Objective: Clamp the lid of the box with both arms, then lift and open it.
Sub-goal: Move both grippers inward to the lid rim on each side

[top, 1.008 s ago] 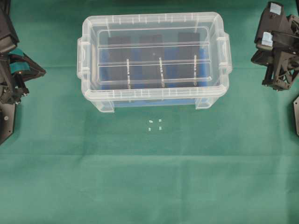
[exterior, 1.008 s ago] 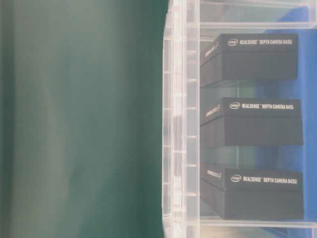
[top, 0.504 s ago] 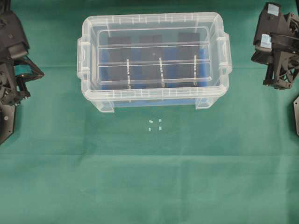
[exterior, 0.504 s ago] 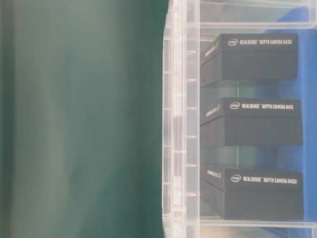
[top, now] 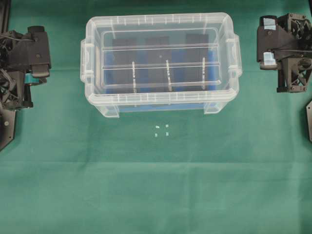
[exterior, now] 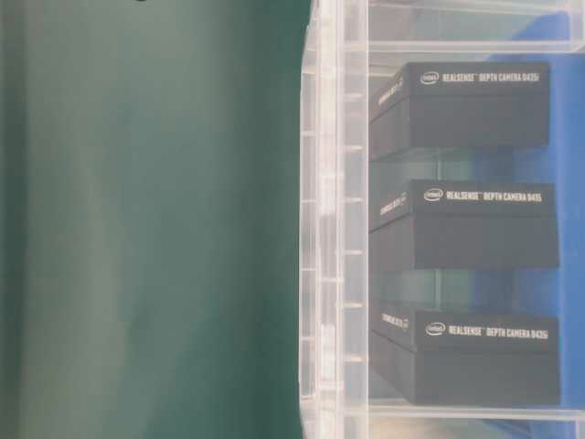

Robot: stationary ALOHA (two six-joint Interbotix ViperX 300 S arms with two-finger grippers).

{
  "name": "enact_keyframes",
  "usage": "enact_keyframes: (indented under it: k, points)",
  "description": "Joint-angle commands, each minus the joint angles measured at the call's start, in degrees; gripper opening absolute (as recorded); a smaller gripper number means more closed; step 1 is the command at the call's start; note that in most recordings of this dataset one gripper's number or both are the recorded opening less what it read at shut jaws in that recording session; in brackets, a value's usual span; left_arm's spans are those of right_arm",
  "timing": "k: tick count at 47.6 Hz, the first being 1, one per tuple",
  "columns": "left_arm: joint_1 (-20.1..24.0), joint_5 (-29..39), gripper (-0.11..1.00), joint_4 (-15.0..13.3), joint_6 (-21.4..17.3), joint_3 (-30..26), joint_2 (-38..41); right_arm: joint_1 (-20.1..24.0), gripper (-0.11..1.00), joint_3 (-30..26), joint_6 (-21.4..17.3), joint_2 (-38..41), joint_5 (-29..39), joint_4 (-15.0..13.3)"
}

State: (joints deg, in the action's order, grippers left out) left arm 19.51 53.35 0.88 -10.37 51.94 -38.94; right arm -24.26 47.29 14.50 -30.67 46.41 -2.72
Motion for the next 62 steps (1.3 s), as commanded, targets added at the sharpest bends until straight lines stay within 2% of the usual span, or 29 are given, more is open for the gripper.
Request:
enact_keyframes:
  k: [1, 21, 41, 51, 62]
  points:
    - [0.3, 0.1, 0.01, 0.1, -0.1, -1.5, 0.0, 0.0, 0.00, -1.7, 0.1, 0.0, -0.1, -0.1]
    - [0.2, -1.1, 0.01, 0.1, 0.2, -2.8, 2.8, 0.0, 0.00, -2.2, 0.0, 0.7, -0.2, 0.0]
    - [0.3, -2.5, 0.01, 0.1, -1.8, -11.9, 16.2, 0.7, 0.00, -6.4, 0.0, 6.2, -0.5, 0.1]
    - [0.4, -2.9, 0.01, 0.1, -4.5, -16.1, 21.0, 1.2, 0.00, -8.8, 0.0, 9.1, -1.1, 0.2]
    - [0.3, -2.9, 0.01, 0.1, -4.8, -17.1, 22.9, 2.8, 0.00, -12.0, 0.1, 12.7, -2.2, 0.1]
